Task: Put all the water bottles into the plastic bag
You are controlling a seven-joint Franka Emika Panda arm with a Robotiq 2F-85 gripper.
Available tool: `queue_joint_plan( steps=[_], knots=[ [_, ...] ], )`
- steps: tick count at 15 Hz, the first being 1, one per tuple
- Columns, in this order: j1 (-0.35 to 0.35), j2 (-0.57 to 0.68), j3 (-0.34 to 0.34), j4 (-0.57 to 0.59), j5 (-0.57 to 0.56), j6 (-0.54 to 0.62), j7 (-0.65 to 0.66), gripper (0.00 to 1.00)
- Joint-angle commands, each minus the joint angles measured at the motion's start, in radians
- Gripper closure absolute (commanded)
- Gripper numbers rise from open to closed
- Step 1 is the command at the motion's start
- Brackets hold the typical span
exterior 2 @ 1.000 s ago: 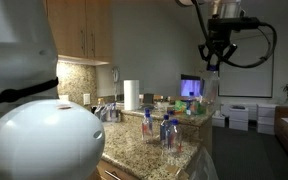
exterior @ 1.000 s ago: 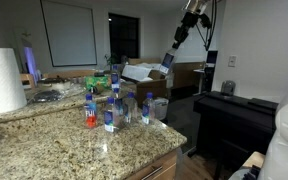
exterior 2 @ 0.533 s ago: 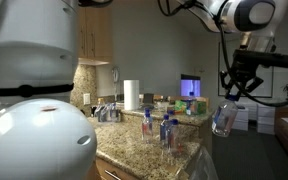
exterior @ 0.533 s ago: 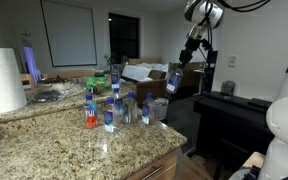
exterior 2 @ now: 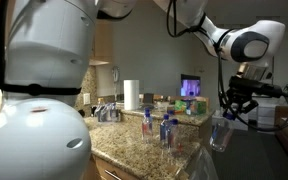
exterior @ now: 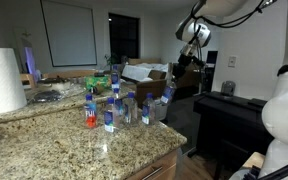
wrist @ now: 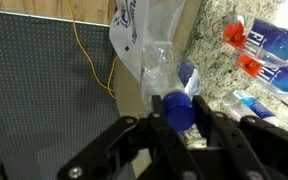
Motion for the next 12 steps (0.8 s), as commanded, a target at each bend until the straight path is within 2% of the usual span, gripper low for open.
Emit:
queue_joint_plan(
  steps=[1, 3, 6, 7, 8, 12],
  knots=[
    [-0.019, 0.021, 0.058, -0.054, 0.000, 0.088, 0.043, 0.89],
    [-0.021, 0.024, 0.084, -0.078, 0.002, 0.091, 0.037, 0.89],
    [-0.034, -0.010, 0.108, -0.086, 0.019, 0.028, 0.013, 0.89],
    [-0.029, 0.034, 0.108, -0.062, -0.007, 0.057, 0.025, 0.89],
    [-0.028, 0.032, 0.111, -0.061, -0.007, 0.054, 0.024, 0.67],
    [-0.029, 0.037, 0.113, -0.061, -0.008, 0.055, 0.024, 0.67]
  ],
)
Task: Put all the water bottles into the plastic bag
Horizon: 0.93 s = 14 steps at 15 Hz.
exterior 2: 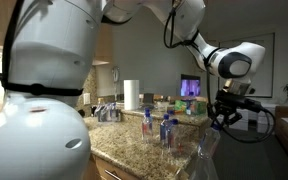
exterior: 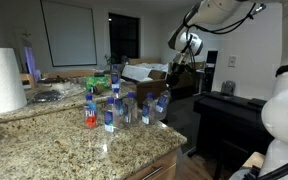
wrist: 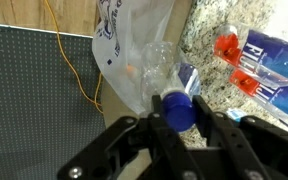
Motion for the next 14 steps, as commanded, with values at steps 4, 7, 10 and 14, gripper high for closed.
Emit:
queue_joint_plan(
  steps=[4, 7, 10, 14],
  knots=[
    [-0.025, 0.031, 0.029, -0.001, 0.014, 0.004, 0.008, 0.89],
    [-0.026, 0.076, 0.027, -0.004, -0.012, 0.028, 0.034, 0.90],
    [-0.043, 0.116, 0.026, -0.006, -0.020, 0.033, 0.050, 0.90],
    [-0.056, 0.154, 0.040, -0.014, -0.033, 0.029, 0.051, 0.90]
  ],
)
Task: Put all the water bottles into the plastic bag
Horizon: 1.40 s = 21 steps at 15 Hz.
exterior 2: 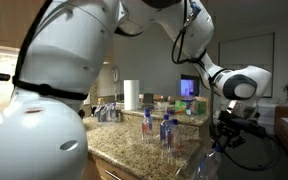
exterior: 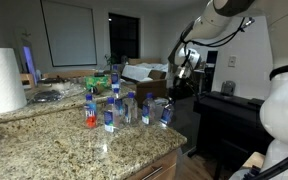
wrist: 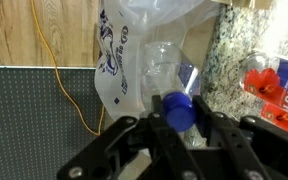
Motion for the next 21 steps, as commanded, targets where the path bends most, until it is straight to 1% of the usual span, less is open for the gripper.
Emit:
queue_joint_plan(
  steps=[1, 5, 11, 20, 21],
  knots=[
    [-0.020, 0.018, 0.031, -0.011, -0.030, 0.010, 0.035, 0.90],
    [-0.020, 0.049, 0.056, -0.005, -0.012, 0.028, 0.035, 0.89],
    [-0.014, 0.075, 0.075, -0.018, -0.034, 0.172, 0.042, 0.90],
    [0.001, 0.075, 0.099, -0.075, -0.120, 0.226, 0.050, 0.90],
    [0.004, 0.073, 0.103, -0.079, -0.131, 0.231, 0.056, 0.59]
  ],
)
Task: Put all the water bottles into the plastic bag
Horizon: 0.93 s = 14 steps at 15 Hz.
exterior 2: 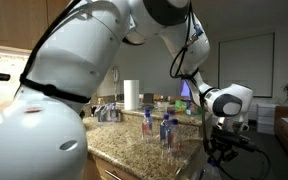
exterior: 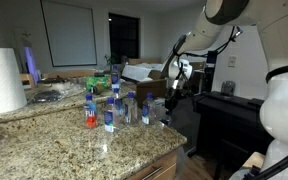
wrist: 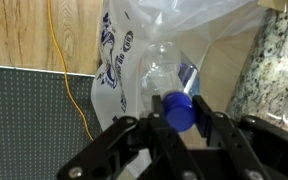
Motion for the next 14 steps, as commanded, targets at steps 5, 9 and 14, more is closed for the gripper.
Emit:
queue_joint_plan(
  steps=[5, 9, 14],
  knots=[
    [0.005, -0.046, 0.038, -0.040, -0.085, 0.062, 0.054, 0.16],
    [-0.001, -0.104, 0.056, -0.026, -0.088, 0.019, 0.032, 0.00],
    [-0.007, -0.220, 0.106, 0.026, -0.026, -0.083, -0.076, 0.00]
  ],
)
